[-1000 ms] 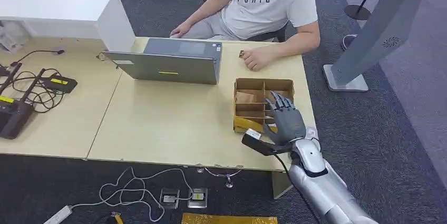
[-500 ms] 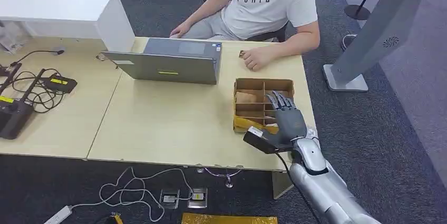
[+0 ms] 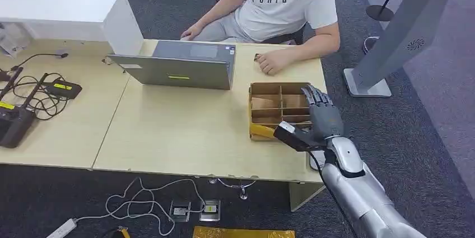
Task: Pass the card to the sensor for recognition and then transmit it.
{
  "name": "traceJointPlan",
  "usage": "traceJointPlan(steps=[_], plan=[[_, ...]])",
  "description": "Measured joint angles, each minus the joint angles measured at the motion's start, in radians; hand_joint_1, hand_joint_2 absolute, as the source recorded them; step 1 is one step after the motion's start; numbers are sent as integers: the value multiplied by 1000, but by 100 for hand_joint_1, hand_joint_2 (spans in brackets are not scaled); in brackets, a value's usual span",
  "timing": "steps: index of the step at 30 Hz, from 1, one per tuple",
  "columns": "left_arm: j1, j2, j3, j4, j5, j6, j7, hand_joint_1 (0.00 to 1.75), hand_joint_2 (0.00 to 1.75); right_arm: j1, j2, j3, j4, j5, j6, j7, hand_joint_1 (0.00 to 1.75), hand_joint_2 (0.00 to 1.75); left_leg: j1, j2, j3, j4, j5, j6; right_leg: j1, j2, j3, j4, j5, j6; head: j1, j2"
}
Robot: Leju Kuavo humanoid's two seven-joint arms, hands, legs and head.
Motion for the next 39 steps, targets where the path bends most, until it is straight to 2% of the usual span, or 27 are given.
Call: traceJointPlan(steps=[3, 12, 26, 39], plan=[[0, 0, 0, 0, 1, 0, 0, 0, 0, -2, -8, -5, -13, 1, 2, 0, 0, 175, 0, 0, 0, 0, 0, 0, 0, 0, 0, 0, 0, 0, 0, 0], [8, 5, 0, 0, 12, 3, 0, 0, 0, -23, -80, -23, -53, -20, 40, -29, 0, 175, 0, 0, 0, 0, 0, 0, 0, 0, 0, 0, 0, 0, 0, 0], [12, 7, 1, 0, 23, 20, 1, 0, 0, -23, -80, -11, -54, -65, 52, -39, 0, 175, 1, 0, 0, 0, 0, 0, 1, 0, 0, 0, 0, 0, 0, 0], [14, 10, 1, 0, 23, 19, 3, 0, 0, -16, -114, 16, -118, -91, 105, -18, 0, 175, 1, 0, 0, 0, 0, 0, 1, 0, 0, 0, 0, 0, 0, 0]])
